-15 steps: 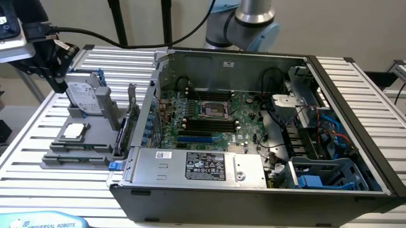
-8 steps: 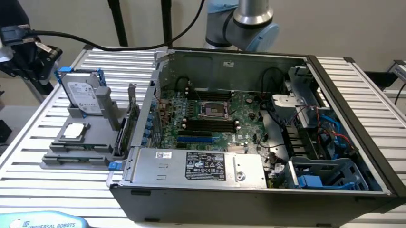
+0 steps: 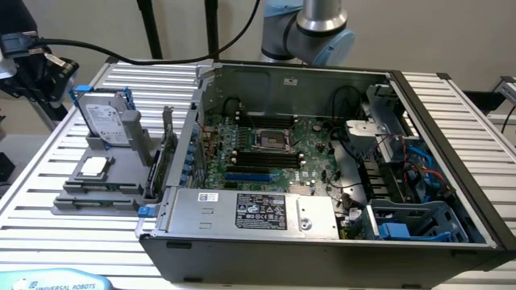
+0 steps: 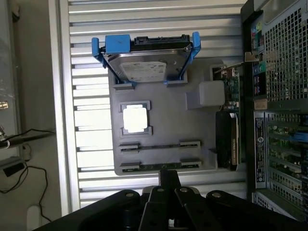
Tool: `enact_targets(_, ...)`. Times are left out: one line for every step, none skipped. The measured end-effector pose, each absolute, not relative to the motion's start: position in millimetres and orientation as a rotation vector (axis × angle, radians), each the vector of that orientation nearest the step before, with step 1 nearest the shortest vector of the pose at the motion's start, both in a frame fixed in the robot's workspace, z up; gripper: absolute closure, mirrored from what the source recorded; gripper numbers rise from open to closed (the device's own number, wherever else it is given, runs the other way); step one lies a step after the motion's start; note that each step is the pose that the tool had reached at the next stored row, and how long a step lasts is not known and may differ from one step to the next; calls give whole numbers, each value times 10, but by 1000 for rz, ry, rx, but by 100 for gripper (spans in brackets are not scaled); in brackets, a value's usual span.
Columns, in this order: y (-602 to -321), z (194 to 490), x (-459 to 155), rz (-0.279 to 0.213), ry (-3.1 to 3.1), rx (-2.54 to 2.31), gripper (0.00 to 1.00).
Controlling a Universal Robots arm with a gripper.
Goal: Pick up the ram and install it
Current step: 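Pick up the ram and move it above insertion slot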
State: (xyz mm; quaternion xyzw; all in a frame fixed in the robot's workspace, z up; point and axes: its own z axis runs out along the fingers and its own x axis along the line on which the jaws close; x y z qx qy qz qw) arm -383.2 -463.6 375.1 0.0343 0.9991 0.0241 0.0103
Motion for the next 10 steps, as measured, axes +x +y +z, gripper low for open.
enact_targets(-4636,3751,-3832,75,3118,107,89)
enact_targets(-4636,3751,-3832,75,3118,107,89)
enact_targets(-4636,3751,-3832,75,3118,107,89)
enact_targets(-4636,3751,-3832,75,3118,107,89)
enact_targets(-4636,3751,-3832,75,3118,107,89)
enact_targets(-4636,3751,-3832,75,3118,107,89)
enact_targets(-4636,3751,-3832,75,3118,107,89)
enact_targets(-4636,3751,-3832,75,3118,104,89)
enact_targets(-4635,3751,-3833,75,3119,89,89)
enact_targets(-4635,3751,-3833,75,3120,63,89)
